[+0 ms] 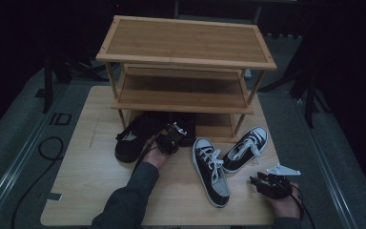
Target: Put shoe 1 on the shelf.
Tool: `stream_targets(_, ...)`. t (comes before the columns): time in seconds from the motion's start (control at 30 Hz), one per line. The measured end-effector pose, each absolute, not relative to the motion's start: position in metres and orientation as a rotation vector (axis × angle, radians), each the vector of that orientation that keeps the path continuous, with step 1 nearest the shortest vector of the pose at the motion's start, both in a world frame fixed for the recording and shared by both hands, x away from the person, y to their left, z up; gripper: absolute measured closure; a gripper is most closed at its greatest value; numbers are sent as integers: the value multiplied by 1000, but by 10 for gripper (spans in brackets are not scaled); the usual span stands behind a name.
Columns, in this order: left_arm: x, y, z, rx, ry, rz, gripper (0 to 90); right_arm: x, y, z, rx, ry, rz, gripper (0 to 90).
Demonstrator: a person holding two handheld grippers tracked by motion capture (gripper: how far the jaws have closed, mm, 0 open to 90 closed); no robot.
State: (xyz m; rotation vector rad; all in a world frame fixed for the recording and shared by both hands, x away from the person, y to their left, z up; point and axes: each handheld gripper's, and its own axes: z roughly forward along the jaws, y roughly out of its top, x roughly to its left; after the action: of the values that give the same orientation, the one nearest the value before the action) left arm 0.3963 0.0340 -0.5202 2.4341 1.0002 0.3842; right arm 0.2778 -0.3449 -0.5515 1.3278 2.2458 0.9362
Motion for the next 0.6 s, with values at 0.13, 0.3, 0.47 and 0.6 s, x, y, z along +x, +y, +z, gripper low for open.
stream_targets(0.13, 394, 35, -520, 2444, 992, 371, 897, 278, -345, -551, 1328, 2246, 936, 577)
stream_targets(0.3, 384, 45, -518, 2471, 967, 352, 899, 277, -345, -552, 1330, 2246, 940, 578)
stream_targets(0.47, 372, 62, -514, 2474, 970, 357, 899, 277, -345, -551, 1329, 2246, 938, 578)
stream_targets(0.6, 361, 77, -511, 2464, 973, 359, 899, 277, -345, -551, 1330, 2245, 936, 578)
